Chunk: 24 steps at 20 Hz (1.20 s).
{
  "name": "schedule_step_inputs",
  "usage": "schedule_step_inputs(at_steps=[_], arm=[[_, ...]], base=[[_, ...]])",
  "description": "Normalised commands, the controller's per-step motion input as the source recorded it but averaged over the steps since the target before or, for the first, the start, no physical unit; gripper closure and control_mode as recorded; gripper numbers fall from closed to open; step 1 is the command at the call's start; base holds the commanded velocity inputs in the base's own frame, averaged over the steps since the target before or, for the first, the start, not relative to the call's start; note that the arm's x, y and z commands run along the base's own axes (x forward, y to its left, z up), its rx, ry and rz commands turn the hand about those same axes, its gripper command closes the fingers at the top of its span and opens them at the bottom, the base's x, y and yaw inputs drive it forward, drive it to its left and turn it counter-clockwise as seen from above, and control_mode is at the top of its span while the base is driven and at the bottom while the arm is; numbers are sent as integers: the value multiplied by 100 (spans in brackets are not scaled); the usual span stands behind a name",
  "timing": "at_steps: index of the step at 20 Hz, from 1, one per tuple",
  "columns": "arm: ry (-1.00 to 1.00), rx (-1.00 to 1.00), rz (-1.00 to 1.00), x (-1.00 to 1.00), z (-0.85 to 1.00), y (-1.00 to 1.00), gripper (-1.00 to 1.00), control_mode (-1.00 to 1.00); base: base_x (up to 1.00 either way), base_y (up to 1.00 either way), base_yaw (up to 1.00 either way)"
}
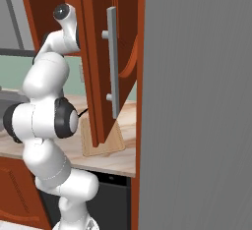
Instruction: Pick the bread, place it on the cutting board, pick the jam, place it on the counter, and close the cabinet.
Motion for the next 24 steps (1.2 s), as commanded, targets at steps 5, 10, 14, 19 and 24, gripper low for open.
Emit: schedule_step_inputs(at_steps=[5, 10, 14, 19, 24], arm=[[3, 0, 3, -16, 0, 0, 100, -100], [3, 0, 3, -39, -1, 0, 100, -100], [0, 0, 1, -49, -6, 0, 100, -100], [0, 0, 3, -52, -18, 8, 100, -100], [0, 0, 2, -50, -21, 12, 100, -100]], base=[[0, 0, 0], [0, 0, 0], [0, 0, 0], [0, 0, 0], [0, 0, 0]])
